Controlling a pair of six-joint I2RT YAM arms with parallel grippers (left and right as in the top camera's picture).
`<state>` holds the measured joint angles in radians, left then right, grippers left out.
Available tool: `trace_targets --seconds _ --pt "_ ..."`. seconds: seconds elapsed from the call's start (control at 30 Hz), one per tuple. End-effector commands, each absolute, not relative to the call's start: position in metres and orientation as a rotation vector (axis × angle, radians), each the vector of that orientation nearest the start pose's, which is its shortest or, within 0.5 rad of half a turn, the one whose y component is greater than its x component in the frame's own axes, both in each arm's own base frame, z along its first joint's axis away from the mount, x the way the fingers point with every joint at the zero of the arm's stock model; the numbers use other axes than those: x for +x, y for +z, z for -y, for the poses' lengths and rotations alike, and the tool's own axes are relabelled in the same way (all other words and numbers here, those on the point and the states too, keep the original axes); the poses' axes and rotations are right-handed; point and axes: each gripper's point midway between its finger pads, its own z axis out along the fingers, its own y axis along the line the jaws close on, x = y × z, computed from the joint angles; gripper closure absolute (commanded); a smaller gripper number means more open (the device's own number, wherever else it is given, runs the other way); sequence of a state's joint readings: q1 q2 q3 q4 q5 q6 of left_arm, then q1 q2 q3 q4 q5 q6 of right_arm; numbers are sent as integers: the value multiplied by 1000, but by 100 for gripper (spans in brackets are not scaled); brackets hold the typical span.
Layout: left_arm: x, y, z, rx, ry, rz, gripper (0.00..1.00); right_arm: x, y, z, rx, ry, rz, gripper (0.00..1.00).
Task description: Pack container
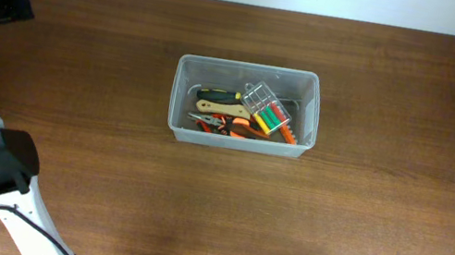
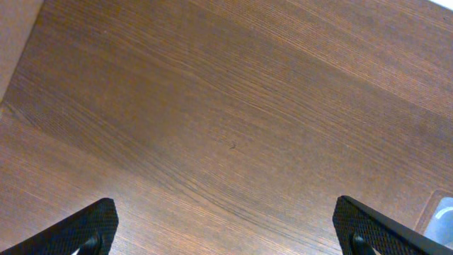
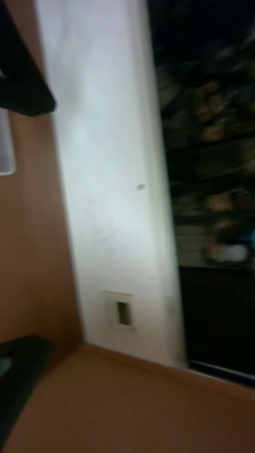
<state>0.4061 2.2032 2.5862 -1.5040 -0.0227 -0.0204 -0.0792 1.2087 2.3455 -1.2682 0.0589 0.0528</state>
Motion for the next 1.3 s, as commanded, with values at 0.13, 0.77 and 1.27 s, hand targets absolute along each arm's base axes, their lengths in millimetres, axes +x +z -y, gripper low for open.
trace_targets --seconds 0.13,0.77,1.27 --pt "447 252 -196 -593 136 -2635 1 187 448 13 124 5 -1780 1" --pt "447 252 -196 -593 136 -2635 1 204 146 16 237 54 -1968 1" --pt "447 252 -196 -593 136 -2635 1 205 113 24 272 7 -2020 1"
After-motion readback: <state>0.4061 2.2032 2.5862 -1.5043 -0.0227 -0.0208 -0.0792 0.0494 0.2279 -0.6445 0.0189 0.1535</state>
